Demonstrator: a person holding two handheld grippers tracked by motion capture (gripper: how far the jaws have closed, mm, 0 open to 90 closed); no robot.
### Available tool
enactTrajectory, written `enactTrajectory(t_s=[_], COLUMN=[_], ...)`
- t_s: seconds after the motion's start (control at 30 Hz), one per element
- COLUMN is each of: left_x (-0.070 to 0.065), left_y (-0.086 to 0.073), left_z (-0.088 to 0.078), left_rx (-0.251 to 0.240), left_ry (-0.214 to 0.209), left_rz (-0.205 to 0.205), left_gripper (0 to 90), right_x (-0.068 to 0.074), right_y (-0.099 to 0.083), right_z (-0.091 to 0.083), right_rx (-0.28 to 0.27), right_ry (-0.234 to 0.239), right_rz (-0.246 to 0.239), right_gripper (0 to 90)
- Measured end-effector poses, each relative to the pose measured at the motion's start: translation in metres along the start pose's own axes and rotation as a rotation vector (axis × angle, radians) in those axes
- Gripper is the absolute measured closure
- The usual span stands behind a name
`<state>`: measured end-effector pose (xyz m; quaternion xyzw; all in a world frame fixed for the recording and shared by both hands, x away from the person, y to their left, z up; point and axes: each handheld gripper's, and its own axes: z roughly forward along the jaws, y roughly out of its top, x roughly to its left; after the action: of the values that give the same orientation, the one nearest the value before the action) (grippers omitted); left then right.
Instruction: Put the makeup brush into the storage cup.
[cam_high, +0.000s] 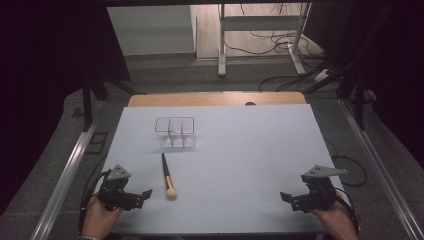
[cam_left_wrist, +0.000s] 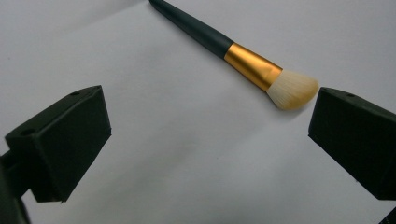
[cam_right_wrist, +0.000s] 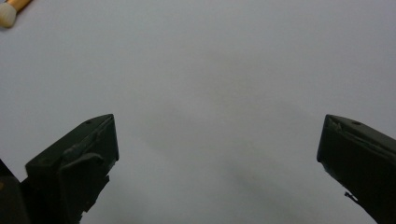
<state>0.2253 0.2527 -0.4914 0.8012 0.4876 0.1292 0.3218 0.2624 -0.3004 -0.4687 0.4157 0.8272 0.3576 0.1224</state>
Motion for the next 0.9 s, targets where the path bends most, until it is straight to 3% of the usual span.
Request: enactTrajectory(t_s=[0.17,0.53,0.9], left_x=[-0.0004,0.0023,0.0061], left_y=[-0.0003,-0.0017,-0.0010], left_z=[0.0000,-0.0005,-0.0029], left_rx=[0.008,0.035,0.038], left_ry=[0.005,0.017,0.019], left_rz=[0.006,-0.006,-0.039], left_gripper=[0.0,0.2,0.2], right_x=[-0.0016,0.0027,0.0044], right_y=[0.0004,0.0025,0.0026], right_z=[-0.0010,0.0030,0.0055], right_rx=[-0.012,0.010,0.027], right_ry=[0.006,-0.006,-0.003], right_rz=[0.009,-0.036,-0.049], right_gripper=[0.0,0.0,0.0])
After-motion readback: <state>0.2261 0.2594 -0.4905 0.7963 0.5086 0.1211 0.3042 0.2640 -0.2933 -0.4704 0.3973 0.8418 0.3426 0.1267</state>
